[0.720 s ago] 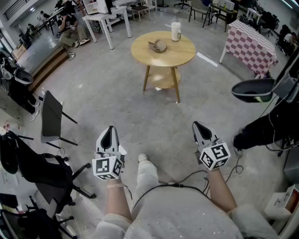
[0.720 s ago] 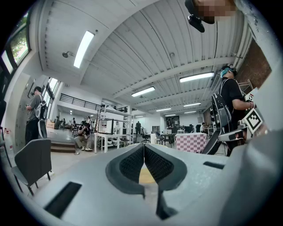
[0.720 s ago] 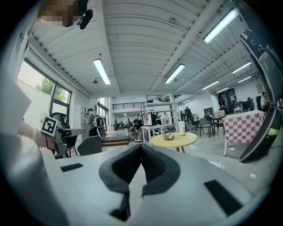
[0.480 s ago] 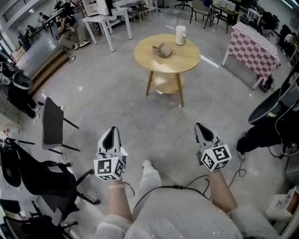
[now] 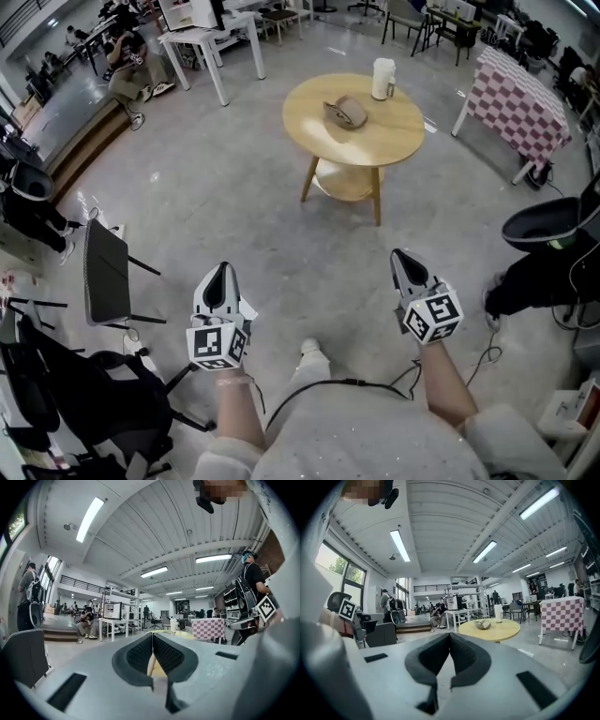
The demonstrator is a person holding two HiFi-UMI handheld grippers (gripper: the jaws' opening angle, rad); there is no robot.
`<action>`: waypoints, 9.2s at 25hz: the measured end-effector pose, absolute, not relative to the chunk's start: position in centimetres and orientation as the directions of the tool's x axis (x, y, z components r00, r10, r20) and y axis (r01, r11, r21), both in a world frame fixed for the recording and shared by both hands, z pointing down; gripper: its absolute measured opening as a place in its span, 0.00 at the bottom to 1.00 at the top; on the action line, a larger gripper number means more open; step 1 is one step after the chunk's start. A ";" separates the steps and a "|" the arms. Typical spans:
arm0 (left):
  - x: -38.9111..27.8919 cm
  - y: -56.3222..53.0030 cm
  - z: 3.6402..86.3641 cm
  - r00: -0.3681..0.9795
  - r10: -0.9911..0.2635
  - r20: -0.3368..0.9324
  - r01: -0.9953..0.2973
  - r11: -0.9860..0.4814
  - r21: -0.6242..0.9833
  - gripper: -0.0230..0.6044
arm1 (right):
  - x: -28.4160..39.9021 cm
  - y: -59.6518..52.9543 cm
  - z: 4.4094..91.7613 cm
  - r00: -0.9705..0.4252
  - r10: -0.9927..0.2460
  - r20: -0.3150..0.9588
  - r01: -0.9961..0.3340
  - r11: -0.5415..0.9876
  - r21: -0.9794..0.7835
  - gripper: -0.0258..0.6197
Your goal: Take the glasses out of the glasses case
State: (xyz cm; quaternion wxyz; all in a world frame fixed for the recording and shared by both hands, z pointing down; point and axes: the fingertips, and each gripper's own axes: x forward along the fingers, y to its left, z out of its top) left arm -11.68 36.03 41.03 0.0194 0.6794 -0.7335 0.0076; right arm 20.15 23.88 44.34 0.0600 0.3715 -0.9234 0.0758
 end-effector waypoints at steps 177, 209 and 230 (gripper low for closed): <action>-19.3 -27.6 44.7 0.392 -0.910 0.136 -0.919 -0.382 0.095 0.05 | 2.2 -29.4 49.9 -0.651 -0.623 0.434 -0.754 0.599 -0.271 0.07; -18.2 -23.3 40.8 0.376 -0.925 0.062 -0.926 -0.372 0.062 0.04 | 5.1 -26.3 44.1 -0.631 -0.730 0.260 -0.775 0.596 -0.208 0.07; -17.7 -20.7 39.7 0.352 -0.935 0.028 -0.935 -0.351 0.049 0.04 | 6.9 -24.6 41.2 -0.608 -0.779 0.156 -0.793 0.584 -0.172 0.07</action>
